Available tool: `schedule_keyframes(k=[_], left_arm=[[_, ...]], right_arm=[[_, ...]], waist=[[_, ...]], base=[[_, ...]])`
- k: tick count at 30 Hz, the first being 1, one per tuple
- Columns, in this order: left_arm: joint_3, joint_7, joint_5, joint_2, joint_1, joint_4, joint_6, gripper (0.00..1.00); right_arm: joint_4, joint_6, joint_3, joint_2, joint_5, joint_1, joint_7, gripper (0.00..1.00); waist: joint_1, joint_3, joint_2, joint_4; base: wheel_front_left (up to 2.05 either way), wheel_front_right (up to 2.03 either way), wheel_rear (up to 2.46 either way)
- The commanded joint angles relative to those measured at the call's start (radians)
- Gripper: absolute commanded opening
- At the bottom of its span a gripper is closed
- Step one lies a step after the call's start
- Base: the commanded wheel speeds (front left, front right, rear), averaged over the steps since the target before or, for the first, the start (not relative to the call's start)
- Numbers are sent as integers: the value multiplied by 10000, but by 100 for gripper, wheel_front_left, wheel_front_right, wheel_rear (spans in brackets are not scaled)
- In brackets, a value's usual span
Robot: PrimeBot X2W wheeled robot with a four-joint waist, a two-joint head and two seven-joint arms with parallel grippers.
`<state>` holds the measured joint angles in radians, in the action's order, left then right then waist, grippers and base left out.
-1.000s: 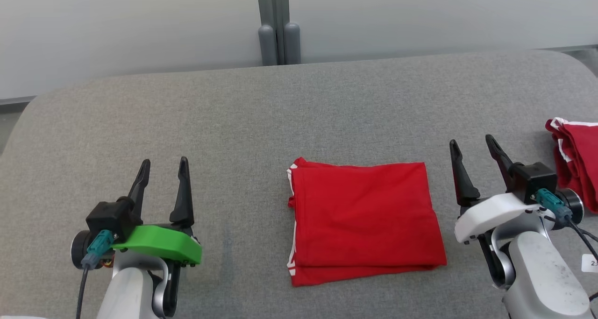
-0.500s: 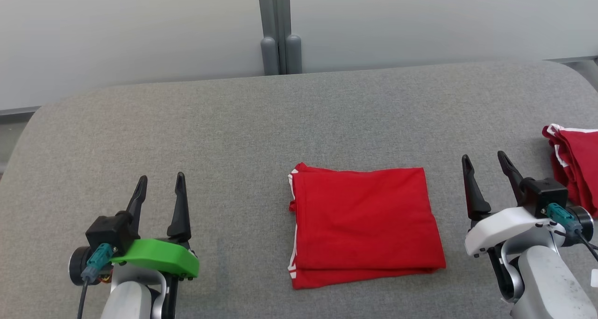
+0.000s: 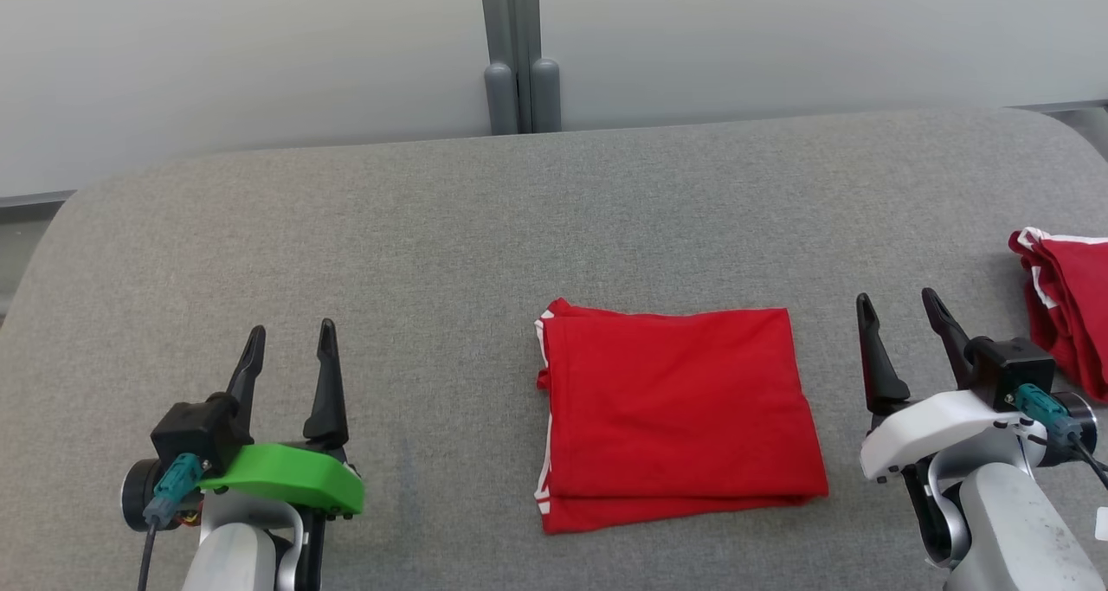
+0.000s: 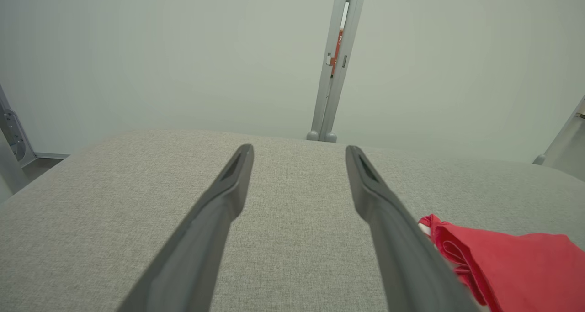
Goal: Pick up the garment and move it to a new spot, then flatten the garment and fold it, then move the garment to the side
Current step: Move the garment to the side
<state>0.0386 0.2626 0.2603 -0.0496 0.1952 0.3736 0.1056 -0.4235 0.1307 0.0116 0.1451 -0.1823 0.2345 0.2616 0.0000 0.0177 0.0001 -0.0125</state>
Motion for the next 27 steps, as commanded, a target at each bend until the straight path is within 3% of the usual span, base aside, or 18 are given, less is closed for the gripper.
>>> schedule_keyframes(k=[1, 11, 21, 27], left_arm=[[-33, 24, -32, -23, -69, 4, -10, 100], [-16, 25, 75, -23, -86, 49, 21, 100], [123, 24, 227, -23, -53, -39, 6, 100], [196, 24, 229, -23, 80, -56, 10, 100]], right_arm=[[5, -5, -18, 36, -57, -30, 41, 100], [-171, -5, 136, 160, 38, 94, -31, 100], [-887, -6, 532, 430, -792, 453, -2682, 100], [-1232, -5, 803, 443, -1187, 383, -3499, 100]], waist=[[0, 6, -1, 5], [0, 65, -1, 108], [0, 340, -1, 419], [0, 568, -1, 642]], base=[[0, 0, 0], [0, 0, 0], [0, 0, 0], [0, 0, 0]])
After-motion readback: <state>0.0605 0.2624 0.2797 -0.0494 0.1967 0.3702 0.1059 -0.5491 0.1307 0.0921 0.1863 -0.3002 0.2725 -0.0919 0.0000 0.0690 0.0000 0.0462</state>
